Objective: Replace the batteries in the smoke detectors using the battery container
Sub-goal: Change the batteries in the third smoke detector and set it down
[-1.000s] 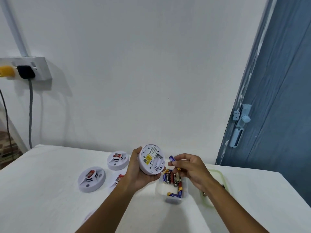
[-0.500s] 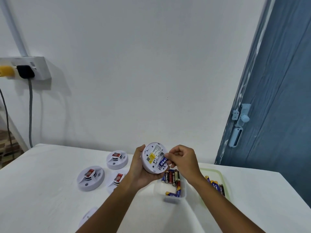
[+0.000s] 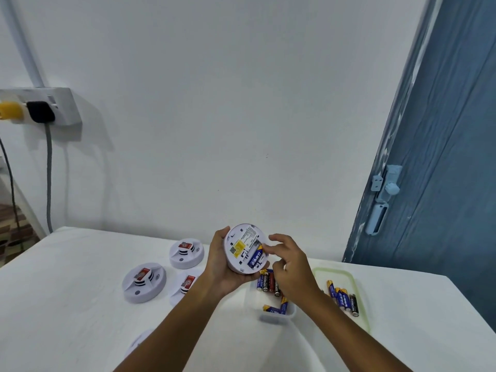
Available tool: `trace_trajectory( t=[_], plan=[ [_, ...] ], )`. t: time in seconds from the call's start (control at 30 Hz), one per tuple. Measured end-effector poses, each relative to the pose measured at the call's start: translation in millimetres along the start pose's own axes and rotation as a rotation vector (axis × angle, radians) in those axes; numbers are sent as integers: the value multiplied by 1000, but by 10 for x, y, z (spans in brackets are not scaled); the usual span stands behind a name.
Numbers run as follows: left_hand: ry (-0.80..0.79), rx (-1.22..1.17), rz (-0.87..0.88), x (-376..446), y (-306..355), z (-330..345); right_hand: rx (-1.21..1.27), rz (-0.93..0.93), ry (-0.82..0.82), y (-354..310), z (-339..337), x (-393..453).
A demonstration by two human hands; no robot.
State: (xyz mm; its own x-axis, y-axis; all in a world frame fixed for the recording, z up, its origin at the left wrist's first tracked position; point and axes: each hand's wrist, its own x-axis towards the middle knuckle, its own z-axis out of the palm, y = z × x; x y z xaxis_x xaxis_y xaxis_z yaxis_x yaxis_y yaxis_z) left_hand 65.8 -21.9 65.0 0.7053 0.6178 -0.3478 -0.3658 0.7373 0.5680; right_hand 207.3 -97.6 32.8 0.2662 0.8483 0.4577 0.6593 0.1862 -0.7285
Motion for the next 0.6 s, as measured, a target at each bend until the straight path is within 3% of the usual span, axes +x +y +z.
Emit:
trace_trajectory(
  t=[0.2,0.33,0.43,0.6],
  plan=[
    [-1,-9,16,14,4,2,-213,-118,-90,82,-27,-36],
    [-7,-9,27,35,8,-82,35,89,-93,122,-107,76],
    [-2,-16,30,56,20,-159,-32,230,-56,211,-128,114],
    [13,-63,23,61,-3,-271,-454,226,-398,306,-55,103]
  ],
)
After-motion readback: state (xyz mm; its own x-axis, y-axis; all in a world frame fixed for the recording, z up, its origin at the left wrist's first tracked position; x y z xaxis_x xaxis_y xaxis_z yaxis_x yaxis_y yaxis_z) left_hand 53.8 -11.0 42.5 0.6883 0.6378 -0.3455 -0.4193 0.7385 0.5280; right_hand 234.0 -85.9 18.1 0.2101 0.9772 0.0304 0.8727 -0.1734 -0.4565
